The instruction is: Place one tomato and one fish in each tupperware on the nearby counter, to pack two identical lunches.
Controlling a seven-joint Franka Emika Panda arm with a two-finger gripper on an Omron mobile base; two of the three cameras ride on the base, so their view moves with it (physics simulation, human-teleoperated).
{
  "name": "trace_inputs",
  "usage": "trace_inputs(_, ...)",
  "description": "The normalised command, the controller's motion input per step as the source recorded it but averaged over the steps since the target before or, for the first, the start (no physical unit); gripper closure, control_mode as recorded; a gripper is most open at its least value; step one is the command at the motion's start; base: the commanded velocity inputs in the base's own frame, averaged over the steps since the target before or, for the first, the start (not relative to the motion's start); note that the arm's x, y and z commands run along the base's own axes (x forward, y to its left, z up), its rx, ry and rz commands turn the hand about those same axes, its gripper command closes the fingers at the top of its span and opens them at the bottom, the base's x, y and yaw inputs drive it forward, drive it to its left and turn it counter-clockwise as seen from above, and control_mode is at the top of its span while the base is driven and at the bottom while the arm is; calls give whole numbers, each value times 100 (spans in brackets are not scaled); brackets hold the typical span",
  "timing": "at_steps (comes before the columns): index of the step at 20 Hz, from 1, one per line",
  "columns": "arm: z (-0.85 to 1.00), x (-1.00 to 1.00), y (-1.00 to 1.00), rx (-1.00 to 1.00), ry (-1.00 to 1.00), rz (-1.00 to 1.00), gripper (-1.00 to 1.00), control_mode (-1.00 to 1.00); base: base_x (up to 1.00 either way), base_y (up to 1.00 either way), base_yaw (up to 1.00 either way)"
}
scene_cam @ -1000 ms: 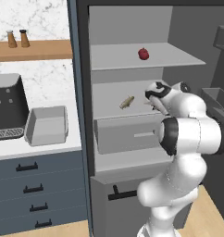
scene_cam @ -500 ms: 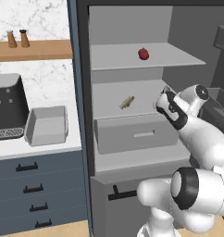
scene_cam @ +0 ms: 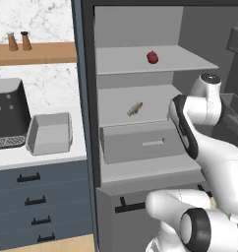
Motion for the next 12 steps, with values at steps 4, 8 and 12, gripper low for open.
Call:
trace_inputs(4, -7, -51, 1, 0, 0, 2, 100, -100, 0, 0, 0)
trace_inputs(8, 0, 0, 0, 0, 0, 0, 100, 100, -100, 75, 6)
trace_inputs(12, 0, 0, 0, 0, 0, 0, 100, 100, -90, 100, 16)
